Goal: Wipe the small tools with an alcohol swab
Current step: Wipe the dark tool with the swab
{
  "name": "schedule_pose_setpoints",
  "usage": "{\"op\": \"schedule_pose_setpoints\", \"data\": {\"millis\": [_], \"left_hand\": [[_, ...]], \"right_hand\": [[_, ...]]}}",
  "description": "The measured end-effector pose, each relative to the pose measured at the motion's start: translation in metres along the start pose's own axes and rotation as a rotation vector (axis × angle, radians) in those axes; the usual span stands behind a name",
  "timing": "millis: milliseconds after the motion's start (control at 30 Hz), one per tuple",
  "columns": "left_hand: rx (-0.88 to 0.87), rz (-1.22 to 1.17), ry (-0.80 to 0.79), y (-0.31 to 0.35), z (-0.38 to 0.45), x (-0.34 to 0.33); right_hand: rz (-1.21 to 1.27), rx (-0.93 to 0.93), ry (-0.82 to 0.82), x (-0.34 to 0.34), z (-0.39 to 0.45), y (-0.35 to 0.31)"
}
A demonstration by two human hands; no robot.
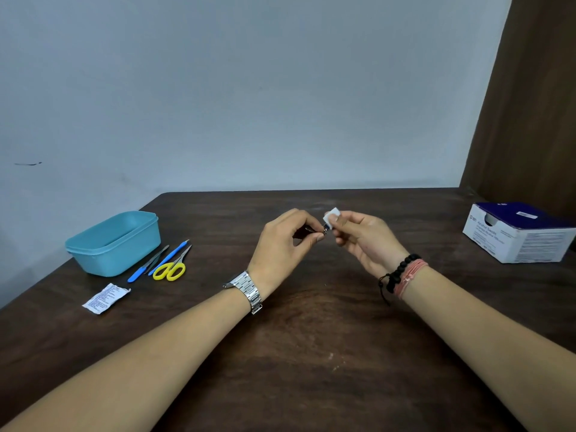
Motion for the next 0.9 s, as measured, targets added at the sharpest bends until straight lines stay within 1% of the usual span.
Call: {"op": "schedule_pose_setpoints", "data": {"millis": [100,267,400,500,567,633,800,900], "left_hand": [[0.017,-0.001,0.006,-0.002,-0.002,0.001],[0.011,-0.018,-0.002,0.001,0.000,0.001],[0.120,-0.101,0.025,-0.001,0.000,0.002],[0.187,-0.170,0.046,-0.001,0.000,0.004],[0.176,-0.158,0.027,0.001,0.000,0.003],[0.160,-0.126,0.005,0.003,-0.001,0.001],[0.179,-0.150,0.023,0.002,0.000,0.004],[0.182,-0.171,0.008,0.004,0.000,0.004]], "right_hand": [[-0.063,-0.062,-0.050,-0.003,-0.003,0.008],[0.023,0.000,0.018,0.001,0.003,-0.001],[-0.065,-0.050,-0.033,-0.002,-0.001,0.007],[0.003,-0.011,-0.009,-0.003,0.002,-0.001],[0.038,0.027,0.026,0.000,0.004,-0.006],[0.021,0.031,0.041,0.003,0.004,-0.003],[-0.056,-0.032,-0.020,-0.003,-0.002,0.008],[-0.021,-0.007,-0.018,-0.007,-0.001,0.003]]}}
Point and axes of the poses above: each hand's wrist, its own z-axis towards the middle knuckle, its own x-axis out of the back of the hand, y = z × x, the point moved 1 cm from there along z, towards the middle knuckle, and after that the axes turned 2 degrees about x, right-handed, at the moved point
